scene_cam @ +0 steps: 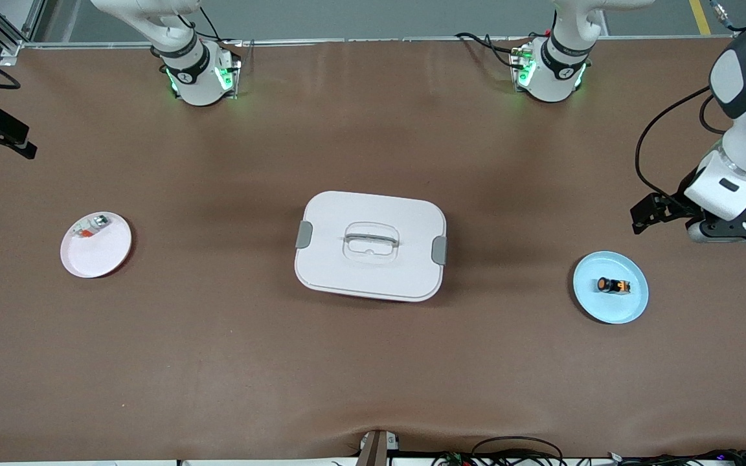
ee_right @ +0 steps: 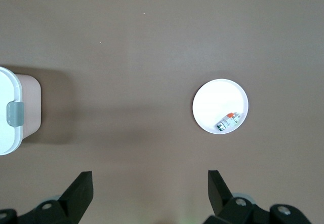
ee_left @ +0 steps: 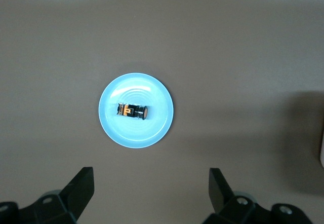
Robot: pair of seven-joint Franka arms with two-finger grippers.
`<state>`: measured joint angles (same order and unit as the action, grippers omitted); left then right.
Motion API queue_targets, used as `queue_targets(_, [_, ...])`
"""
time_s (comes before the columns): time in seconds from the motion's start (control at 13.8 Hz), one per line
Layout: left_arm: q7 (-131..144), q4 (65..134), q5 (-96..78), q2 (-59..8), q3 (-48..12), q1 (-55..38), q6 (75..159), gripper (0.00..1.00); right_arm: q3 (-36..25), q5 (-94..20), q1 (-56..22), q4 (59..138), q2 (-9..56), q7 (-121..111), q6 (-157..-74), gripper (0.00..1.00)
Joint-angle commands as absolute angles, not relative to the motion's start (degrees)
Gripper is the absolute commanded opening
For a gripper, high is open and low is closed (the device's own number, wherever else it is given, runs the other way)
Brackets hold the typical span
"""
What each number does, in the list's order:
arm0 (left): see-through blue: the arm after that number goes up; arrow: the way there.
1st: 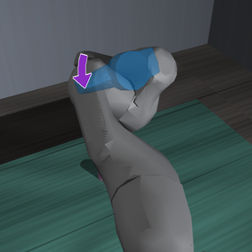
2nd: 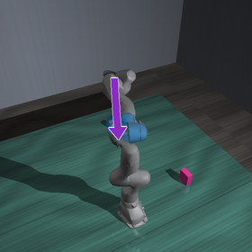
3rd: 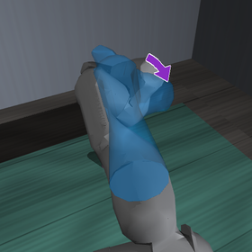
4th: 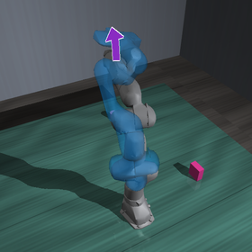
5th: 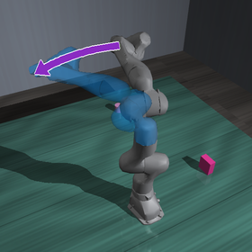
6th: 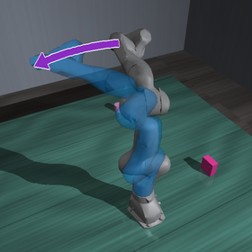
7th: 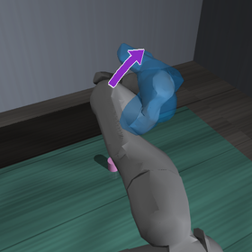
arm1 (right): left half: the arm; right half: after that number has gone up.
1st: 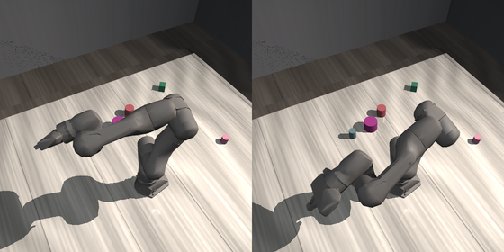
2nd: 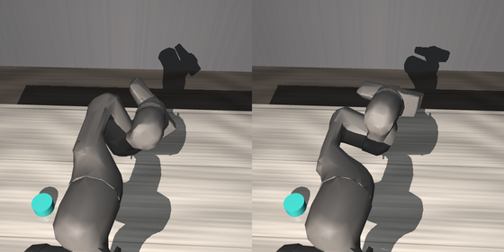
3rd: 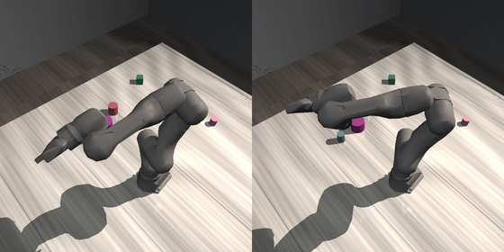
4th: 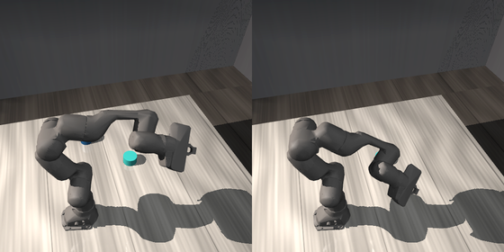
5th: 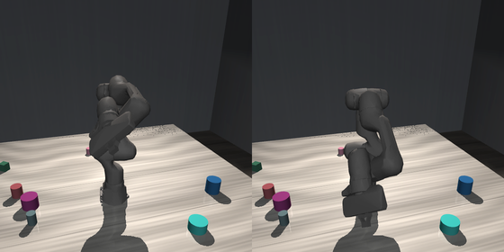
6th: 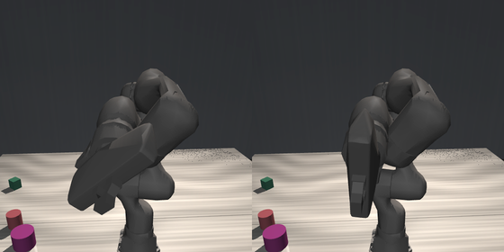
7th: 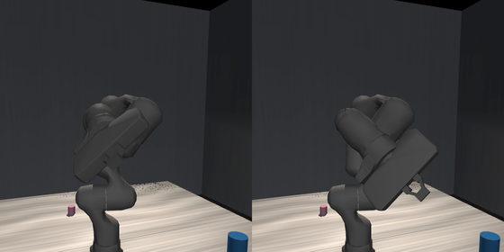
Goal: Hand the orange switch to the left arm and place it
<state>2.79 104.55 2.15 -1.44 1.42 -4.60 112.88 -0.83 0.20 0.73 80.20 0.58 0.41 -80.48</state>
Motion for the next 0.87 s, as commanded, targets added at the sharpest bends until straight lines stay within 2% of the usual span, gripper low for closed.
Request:
queue_targets(0.0, [3.3,101.3,1.1,-0.8,0.2,-4.3,107.9,1.0,-0.3,-1.0,2.1,81.2,-0.6,-0.5,-80.3,1.0])
queue_targets(0.22, [3.3,97.5,0.8,-0.7,0.0,-4.2,103.0,1.0,-0.3,-1.0,2.1,82.2,-1.2,-0.5,-79.7,1.0])
queue_targets(0.43, [3.2,94.8,-1.4,-0.7,0.2,-3.7,99.5,1.0,-0.4,-1.0,2.2,87.6,-5.2,-0.5,-81.7,1.0])
queue_targets(0.8, [3.3,93.3,-1.5,0.4,-0.3,-3.6,97.7,1.0,-0.4,-0.9,2.1,87.6,-5.2,0.1,-80.2,1.0])
